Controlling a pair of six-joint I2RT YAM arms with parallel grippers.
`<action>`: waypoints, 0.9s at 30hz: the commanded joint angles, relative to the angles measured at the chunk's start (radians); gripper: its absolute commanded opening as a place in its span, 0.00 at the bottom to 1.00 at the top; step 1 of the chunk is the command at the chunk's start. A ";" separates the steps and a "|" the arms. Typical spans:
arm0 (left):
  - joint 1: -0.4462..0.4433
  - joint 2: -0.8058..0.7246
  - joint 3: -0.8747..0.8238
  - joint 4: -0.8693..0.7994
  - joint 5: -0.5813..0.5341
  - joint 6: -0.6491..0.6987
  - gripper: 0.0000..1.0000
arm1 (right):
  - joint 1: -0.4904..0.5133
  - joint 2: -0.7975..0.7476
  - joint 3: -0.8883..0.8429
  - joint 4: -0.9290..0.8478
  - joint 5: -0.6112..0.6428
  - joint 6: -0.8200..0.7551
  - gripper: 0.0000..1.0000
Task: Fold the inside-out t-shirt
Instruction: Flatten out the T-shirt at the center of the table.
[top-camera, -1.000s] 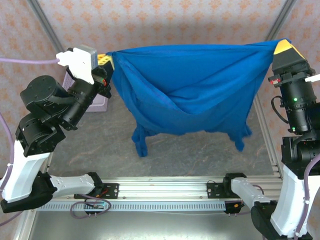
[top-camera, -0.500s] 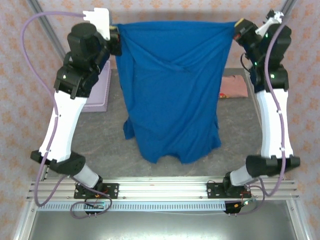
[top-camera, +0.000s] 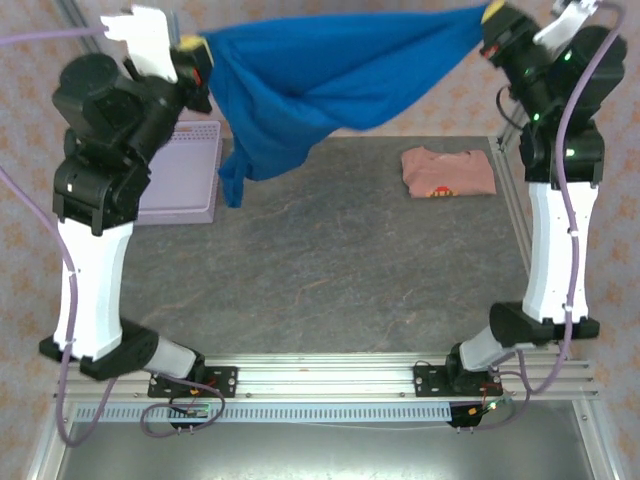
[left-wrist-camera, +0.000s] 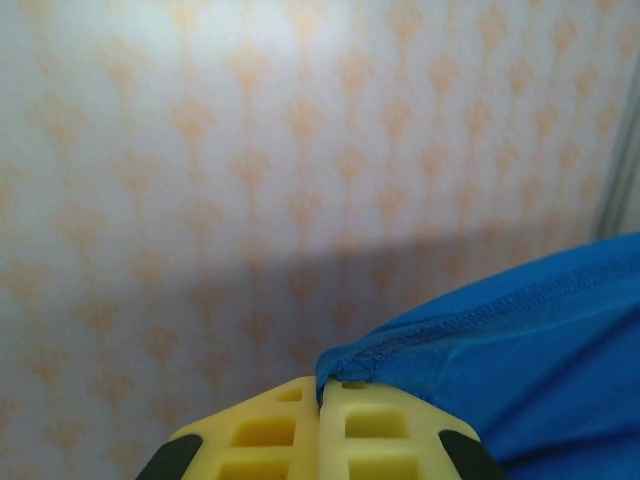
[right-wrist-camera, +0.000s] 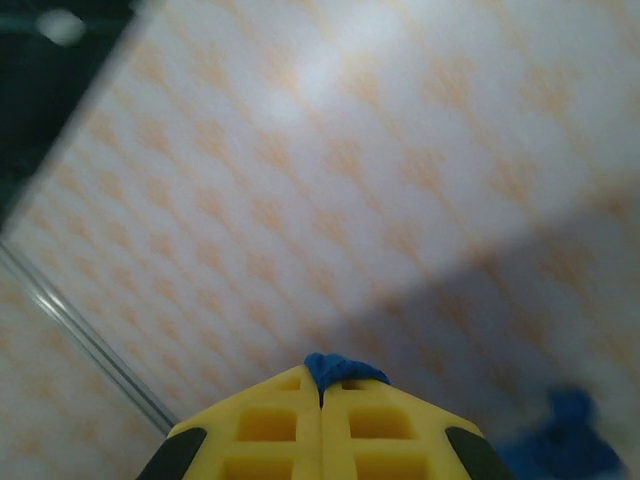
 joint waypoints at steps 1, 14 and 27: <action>0.016 -0.140 -0.394 0.136 0.159 -0.086 0.00 | -0.016 -0.123 -0.354 -0.017 0.071 -0.031 0.00; -0.241 -0.149 -1.472 0.344 0.140 -0.315 0.00 | -0.016 -0.246 -1.236 -0.055 0.303 -0.098 0.00; -0.368 -0.247 -1.528 0.348 0.011 -0.262 0.62 | -0.017 -0.114 -1.320 -0.055 0.263 -0.151 0.06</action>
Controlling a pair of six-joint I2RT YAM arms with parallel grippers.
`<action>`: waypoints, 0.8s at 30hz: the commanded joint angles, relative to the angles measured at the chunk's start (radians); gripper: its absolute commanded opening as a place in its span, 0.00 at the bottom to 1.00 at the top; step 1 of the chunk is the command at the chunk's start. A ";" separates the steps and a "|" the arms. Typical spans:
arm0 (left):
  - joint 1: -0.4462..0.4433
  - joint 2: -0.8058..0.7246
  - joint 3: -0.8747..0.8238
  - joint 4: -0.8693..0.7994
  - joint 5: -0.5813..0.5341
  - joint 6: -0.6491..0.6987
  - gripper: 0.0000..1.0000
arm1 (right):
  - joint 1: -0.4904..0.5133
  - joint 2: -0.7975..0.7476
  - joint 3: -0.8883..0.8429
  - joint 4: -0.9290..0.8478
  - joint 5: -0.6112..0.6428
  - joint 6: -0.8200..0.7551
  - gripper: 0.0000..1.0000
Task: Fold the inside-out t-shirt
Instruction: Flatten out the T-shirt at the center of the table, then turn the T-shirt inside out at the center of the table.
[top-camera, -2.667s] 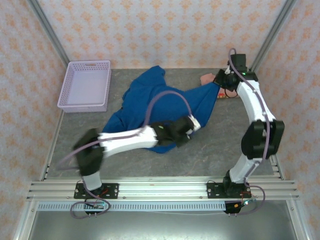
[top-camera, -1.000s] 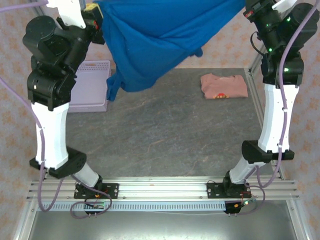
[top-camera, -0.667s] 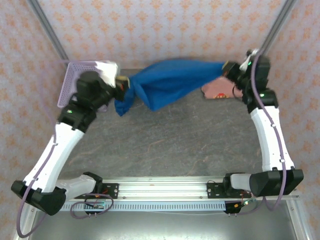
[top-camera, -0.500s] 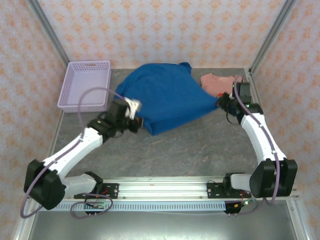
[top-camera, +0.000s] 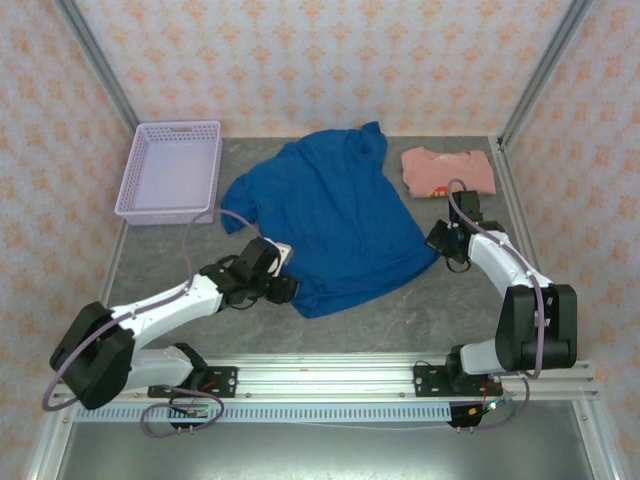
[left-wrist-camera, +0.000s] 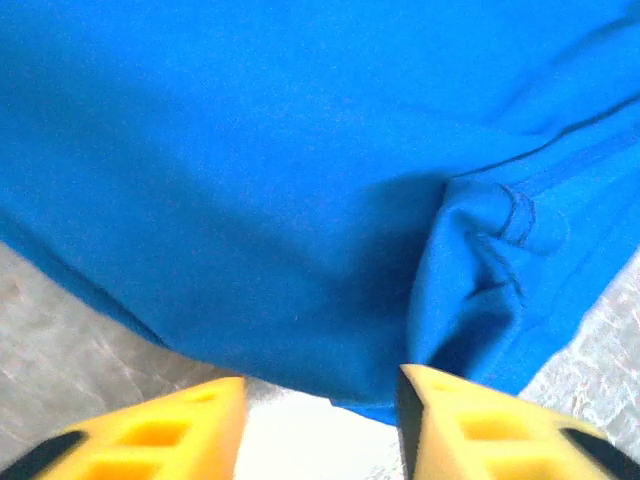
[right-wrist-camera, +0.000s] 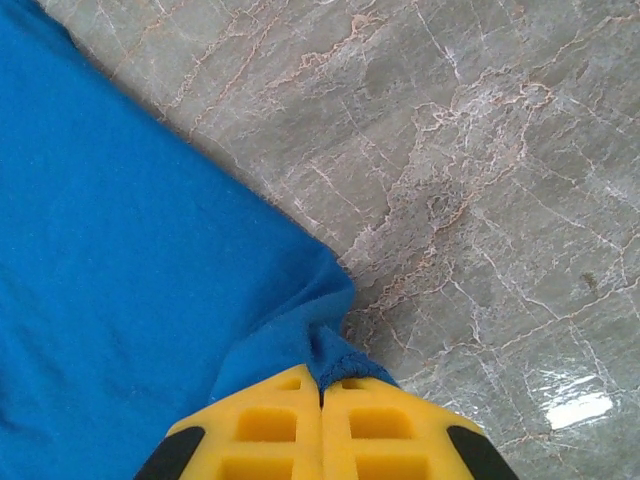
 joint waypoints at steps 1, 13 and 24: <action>-0.042 -0.055 0.033 0.041 -0.082 0.060 0.69 | -0.006 -0.008 -0.029 0.015 0.030 -0.036 0.06; -0.323 0.677 0.671 -0.055 -0.087 0.369 0.67 | -0.005 -0.011 0.011 0.003 -0.012 -0.048 0.04; -0.317 0.940 0.919 -0.187 -0.095 0.455 0.50 | -0.006 -0.035 0.006 -0.002 -0.025 -0.055 0.03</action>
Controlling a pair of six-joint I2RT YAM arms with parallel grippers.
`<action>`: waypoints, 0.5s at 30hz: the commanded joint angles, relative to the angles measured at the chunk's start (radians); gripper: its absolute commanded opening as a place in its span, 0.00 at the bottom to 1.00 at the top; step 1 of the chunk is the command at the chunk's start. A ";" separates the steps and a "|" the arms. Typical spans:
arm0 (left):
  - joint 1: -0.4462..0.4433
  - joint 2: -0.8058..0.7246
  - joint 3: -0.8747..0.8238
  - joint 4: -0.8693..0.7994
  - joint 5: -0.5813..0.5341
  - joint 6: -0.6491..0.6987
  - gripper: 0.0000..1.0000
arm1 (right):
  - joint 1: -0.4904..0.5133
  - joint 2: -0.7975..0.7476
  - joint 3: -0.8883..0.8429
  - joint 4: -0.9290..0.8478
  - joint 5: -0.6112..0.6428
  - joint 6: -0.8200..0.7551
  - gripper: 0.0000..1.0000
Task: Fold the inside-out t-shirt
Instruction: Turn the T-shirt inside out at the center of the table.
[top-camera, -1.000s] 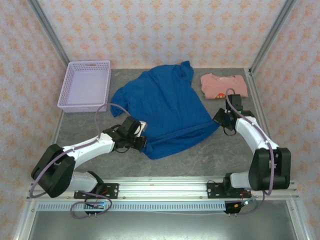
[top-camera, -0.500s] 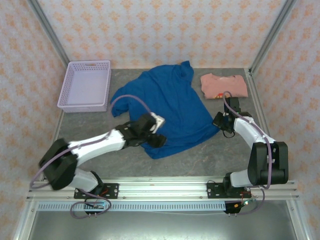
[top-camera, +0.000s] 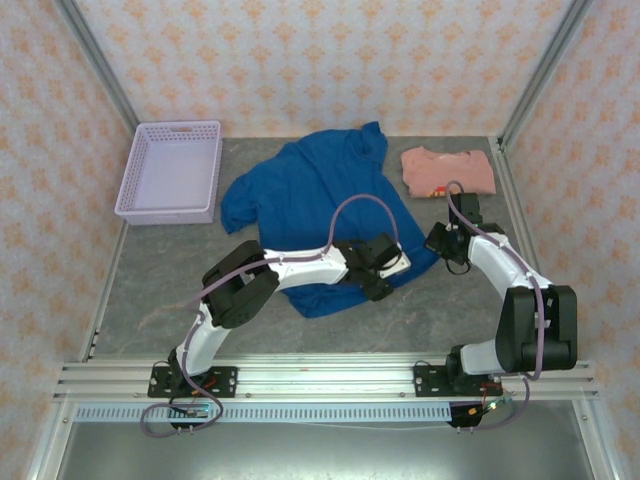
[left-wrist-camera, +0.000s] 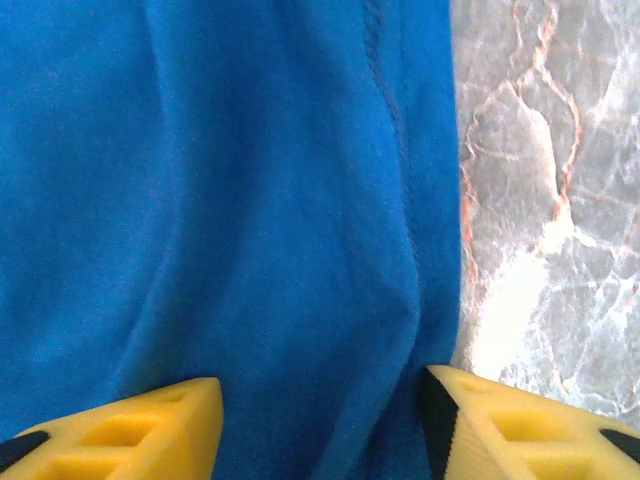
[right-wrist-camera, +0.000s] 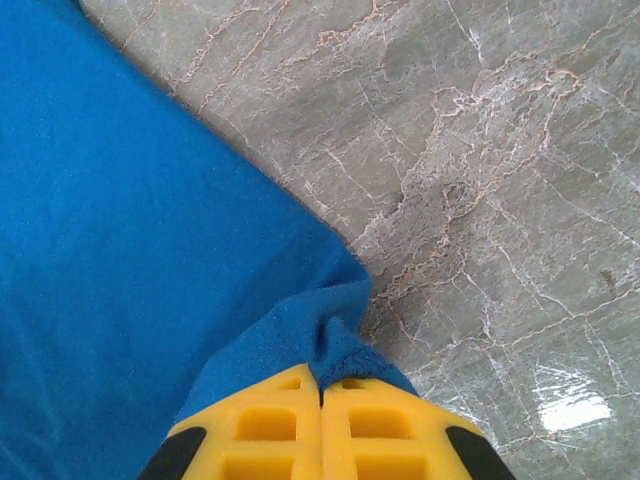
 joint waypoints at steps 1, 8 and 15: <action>0.021 0.018 0.019 -0.086 -0.018 0.032 0.48 | -0.005 -0.023 0.019 -0.008 0.000 -0.016 0.03; 0.055 -0.013 -0.004 -0.064 0.100 0.002 0.60 | -0.006 -0.022 0.014 -0.002 -0.008 -0.018 0.03; 0.089 -0.074 -0.057 -0.014 0.229 -0.016 0.66 | -0.006 -0.026 0.006 0.000 -0.016 -0.018 0.02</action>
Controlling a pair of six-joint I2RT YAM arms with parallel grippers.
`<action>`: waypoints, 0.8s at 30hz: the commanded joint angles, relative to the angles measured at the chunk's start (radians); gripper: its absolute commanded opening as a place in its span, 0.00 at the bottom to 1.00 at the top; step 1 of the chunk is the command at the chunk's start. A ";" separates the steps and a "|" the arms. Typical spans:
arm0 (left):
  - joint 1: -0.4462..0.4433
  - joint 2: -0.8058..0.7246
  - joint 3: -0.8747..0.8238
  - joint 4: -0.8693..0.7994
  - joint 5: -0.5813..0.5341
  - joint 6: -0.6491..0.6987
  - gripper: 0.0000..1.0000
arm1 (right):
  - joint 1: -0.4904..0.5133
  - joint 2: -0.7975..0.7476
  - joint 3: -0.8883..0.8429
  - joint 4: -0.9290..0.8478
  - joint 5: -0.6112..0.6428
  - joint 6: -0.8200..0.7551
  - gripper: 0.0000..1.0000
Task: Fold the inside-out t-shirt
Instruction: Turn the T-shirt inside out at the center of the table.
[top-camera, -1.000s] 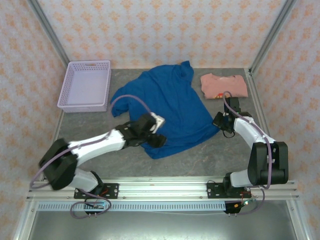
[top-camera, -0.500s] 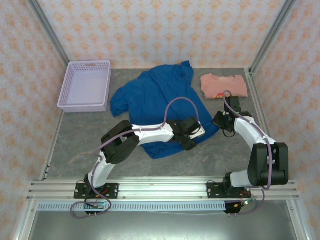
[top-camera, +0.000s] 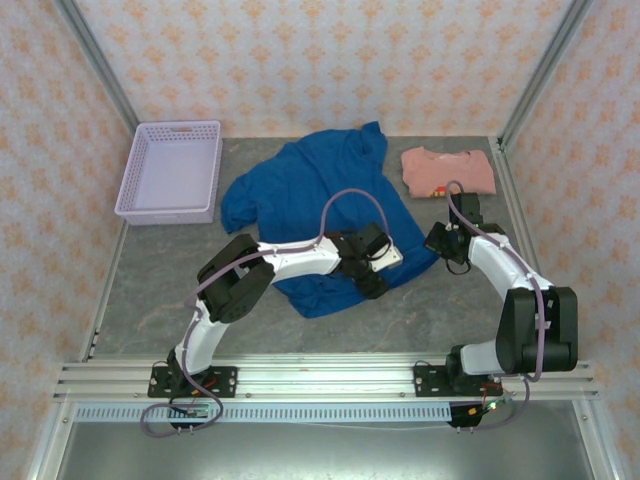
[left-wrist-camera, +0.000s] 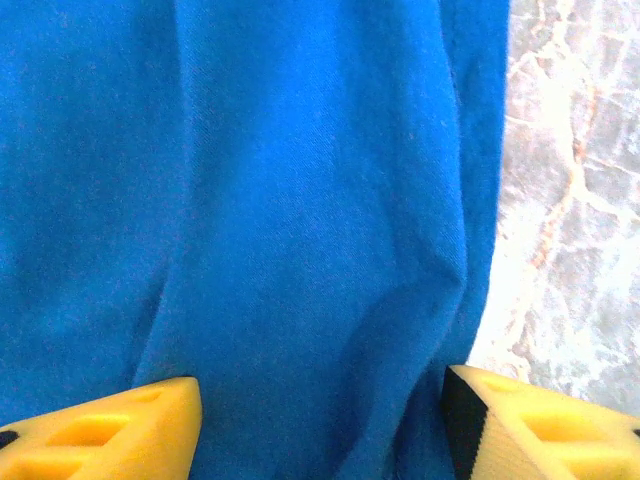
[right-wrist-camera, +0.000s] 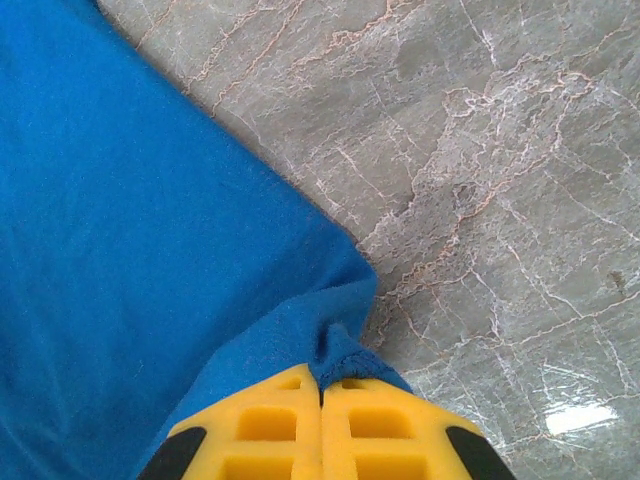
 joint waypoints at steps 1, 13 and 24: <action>0.027 -0.057 -0.034 0.011 0.064 -0.018 0.66 | -0.006 -0.021 0.005 0.000 -0.003 -0.012 0.02; 0.035 0.011 0.026 -0.049 0.053 0.001 0.50 | -0.006 -0.016 0.001 0.004 -0.011 -0.015 0.02; 0.056 -0.059 -0.014 -0.012 0.118 -0.019 0.65 | -0.006 -0.013 0.000 0.007 -0.019 -0.015 0.02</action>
